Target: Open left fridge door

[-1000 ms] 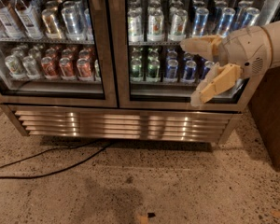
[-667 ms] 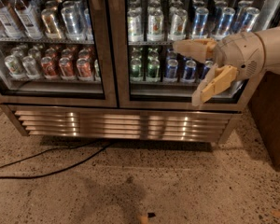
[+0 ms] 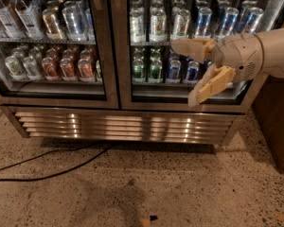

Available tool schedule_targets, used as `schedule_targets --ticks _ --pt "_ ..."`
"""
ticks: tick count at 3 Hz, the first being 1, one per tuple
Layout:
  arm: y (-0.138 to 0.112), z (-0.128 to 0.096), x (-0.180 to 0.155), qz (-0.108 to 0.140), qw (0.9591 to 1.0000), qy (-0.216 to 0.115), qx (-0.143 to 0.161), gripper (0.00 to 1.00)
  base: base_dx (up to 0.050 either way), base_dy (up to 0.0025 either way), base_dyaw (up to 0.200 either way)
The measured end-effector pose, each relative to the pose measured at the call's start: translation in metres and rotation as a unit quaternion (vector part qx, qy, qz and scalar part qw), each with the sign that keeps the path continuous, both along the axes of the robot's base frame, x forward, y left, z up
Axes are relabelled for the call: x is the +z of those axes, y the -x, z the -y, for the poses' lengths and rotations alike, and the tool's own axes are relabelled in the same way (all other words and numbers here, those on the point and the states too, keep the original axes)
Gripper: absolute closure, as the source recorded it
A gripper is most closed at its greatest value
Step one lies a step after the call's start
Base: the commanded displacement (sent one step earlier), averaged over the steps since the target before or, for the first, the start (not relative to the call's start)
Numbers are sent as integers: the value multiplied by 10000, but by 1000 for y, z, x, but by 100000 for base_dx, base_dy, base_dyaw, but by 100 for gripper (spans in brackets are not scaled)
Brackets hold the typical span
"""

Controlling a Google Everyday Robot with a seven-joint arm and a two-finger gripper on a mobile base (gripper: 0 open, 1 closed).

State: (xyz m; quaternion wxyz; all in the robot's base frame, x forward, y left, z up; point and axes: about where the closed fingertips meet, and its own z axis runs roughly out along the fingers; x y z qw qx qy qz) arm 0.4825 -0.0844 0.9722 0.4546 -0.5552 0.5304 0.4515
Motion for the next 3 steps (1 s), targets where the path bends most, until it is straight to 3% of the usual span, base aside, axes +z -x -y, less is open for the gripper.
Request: schedule_targets --ticks 2,3 --pt "30 -44 54 699 9961 525 -81 0 0 0 0" --pt "32 -46 57 735 9958 545 -74 0 0 0 0"
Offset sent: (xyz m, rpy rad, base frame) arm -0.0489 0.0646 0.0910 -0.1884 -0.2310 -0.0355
